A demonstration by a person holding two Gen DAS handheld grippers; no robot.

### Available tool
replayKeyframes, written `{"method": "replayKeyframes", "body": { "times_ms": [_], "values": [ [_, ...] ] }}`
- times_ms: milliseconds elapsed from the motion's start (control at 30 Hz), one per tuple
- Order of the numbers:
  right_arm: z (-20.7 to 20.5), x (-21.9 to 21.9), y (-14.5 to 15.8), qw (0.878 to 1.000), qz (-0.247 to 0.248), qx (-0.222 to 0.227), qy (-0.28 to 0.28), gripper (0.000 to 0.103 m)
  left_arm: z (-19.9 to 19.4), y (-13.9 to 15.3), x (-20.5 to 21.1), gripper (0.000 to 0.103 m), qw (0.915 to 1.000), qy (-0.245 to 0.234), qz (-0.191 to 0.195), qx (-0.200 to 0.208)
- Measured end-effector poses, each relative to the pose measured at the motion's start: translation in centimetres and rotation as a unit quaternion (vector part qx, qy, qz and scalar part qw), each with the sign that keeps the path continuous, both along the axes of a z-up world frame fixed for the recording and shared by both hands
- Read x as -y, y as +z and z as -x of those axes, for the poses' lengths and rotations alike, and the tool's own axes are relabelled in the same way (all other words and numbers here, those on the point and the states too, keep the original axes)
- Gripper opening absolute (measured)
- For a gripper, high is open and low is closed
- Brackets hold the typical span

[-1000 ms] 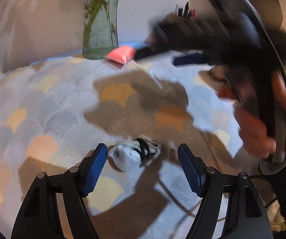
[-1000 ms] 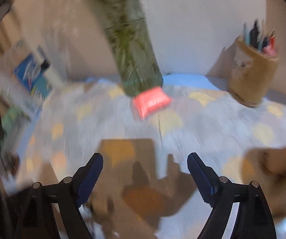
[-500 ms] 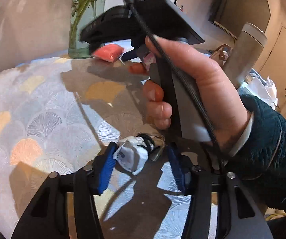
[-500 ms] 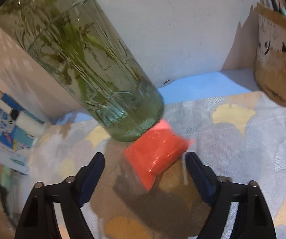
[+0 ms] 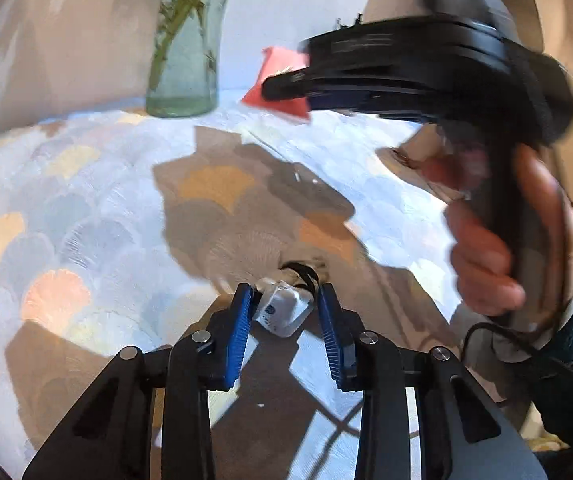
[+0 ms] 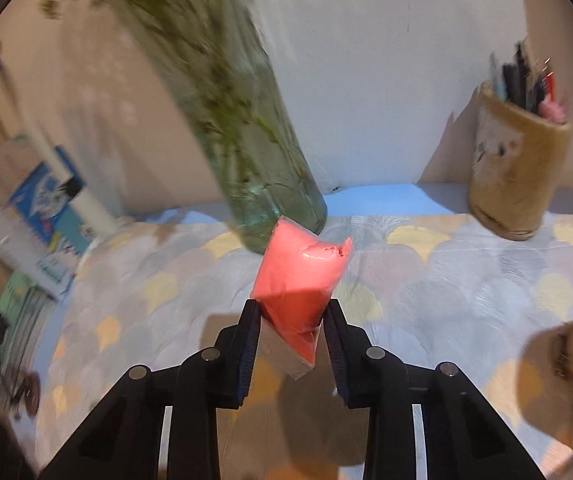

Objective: Organize soft objects
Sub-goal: 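Grasp the white face mask with left tool while right tool grasps the orange pouch, then carry mask and orange pouch to the glass bowl and open both tools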

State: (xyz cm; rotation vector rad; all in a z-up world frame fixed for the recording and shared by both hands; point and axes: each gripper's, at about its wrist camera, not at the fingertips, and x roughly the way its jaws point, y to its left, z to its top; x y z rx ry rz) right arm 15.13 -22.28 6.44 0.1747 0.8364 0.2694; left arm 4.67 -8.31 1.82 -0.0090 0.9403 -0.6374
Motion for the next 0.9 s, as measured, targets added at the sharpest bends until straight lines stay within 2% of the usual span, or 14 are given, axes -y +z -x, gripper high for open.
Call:
{"method": "replayKeyframes", "body": {
  "times_ms": [33, 67, 167, 233, 333, 467, 500, 533, 567, 600, 667, 733, 833, 900],
  "values": [
    [0.9, 0.2, 0.4, 1.000, -0.002, 0.001, 0.009, 0.032, 0.0, 0.0, -0.1, 0.035, 0.9999, -0.004, 0.007, -0.008],
    [2.0, 0.4, 0.8, 1.000, 0.001, 0.001, 0.020, 0.032, 0.0, 0.0, -0.4, 0.046, 0.9999, 0.001, 0.007, -0.011],
    [6.0, 1.5, 1.3, 0.999, 0.014, -0.003, 0.044, 0.032, 0.3, 0.0, -0.7, 0.051, 0.9994, 0.030, -0.018, -0.002],
    [8.7, 2.7, 1.0, 0.999, 0.005, -0.015, 0.051, 0.032, 0.5, 0.1, -0.4, 0.061, 0.9982, 0.045, -0.038, 0.006],
    [11.5, 4.5, -0.2, 0.998, -0.013, -0.044, 0.051, 0.032, 0.6, 0.2, 0.7, 0.063, 0.9986, 0.030, -0.044, 0.005],
    [12.1, 5.7, -2.6, 0.995, -0.010, -0.080, 0.058, 0.032, 0.3, -0.3, 2.6, 0.058, 0.9957, 0.026, -0.086, 0.021],
    [11.7, 6.1, -3.1, 0.995, -0.009, -0.089, 0.051, 0.033, 0.4, -0.4, 2.9, 0.051, 0.9951, 0.025, -0.091, 0.029],
    [11.5, 6.4, -3.5, 0.994, -0.012, -0.093, 0.047, 0.038, 0.2, -0.3, 3.1, 0.032, 0.9953, 0.022, -0.089, 0.031],
    [11.0, 6.8, -4.0, 0.994, -0.015, -0.104, 0.034, 0.044, 0.1, -0.3, 2.9, 0.032, 0.9954, 0.021, -0.088, 0.033],
    [10.8, 7.2, -4.4, 0.993, -0.017, -0.114, 0.020, 0.058, 0.2, -0.3, 2.6, 0.032, 0.9956, 0.023, -0.084, 0.036],
    [11.1, 7.7, -4.6, 0.993, -0.035, -0.114, 0.011, 0.065, 0.1, -0.2, 2.3, 0.032, 0.9961, 0.030, -0.075, 0.035],
    [11.4, 7.8, -4.6, 0.992, -0.054, -0.111, 0.006, 0.079, 0.0, 0.0, 1.9, 0.032, 0.9965, 0.040, -0.065, 0.034],
    [11.2, 6.6, -4.7, 0.993, -0.056, -0.100, -0.009, 0.087, -0.1, 0.0, 1.5, 0.032, 0.9968, 0.049, -0.055, 0.029],
    [10.4, 4.8, -4.7, 0.995, -0.007, -0.096, -0.022, 0.086, 0.0, 0.0, 1.6, 0.032, 0.9965, 0.051, -0.059, 0.029]
  ]
}}
